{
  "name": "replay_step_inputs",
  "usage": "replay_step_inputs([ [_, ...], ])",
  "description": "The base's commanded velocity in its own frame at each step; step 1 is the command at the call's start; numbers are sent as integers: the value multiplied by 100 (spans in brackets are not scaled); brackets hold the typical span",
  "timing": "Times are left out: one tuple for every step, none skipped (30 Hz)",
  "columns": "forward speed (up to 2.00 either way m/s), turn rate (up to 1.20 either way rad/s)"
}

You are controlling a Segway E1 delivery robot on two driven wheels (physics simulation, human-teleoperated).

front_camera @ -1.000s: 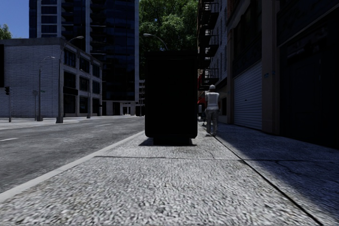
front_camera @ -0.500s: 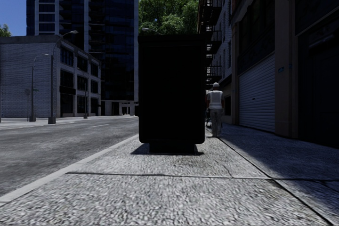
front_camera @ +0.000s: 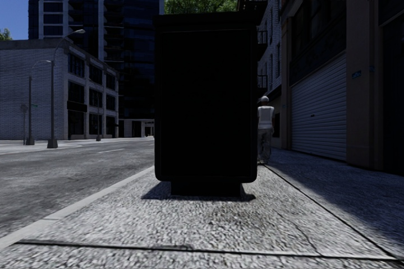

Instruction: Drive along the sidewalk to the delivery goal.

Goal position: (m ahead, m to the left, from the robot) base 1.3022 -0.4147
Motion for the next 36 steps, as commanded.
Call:
replay_step_inputs([
  [102, 0],
  [101, 0],
  [99, 0],
  [95, 0],
  [90, 0],
  [85, 0],
  [85, 0],
  [70, 0],
  [40, 0],
  [9, 0],
  [0, 0],
  [0, 0],
  [0, 0],
  [0, 0],
  [0, 0],
  [0, 0],
  [0, 0],
  [0, 0],
  [0, 0],
  [0, 0],
  [0, 0],
  [0, 0],
  [0, 0],
  [0, 0],
  [0, 0],
  [0, 0],
  [0, 0],
  [0, 0],
  [0, 0],
  [0, 0],
  [0, 0],
  [0, 0],
  [0, 0],
  [0, 0],
  [0, 0],
  [0, 0],
])
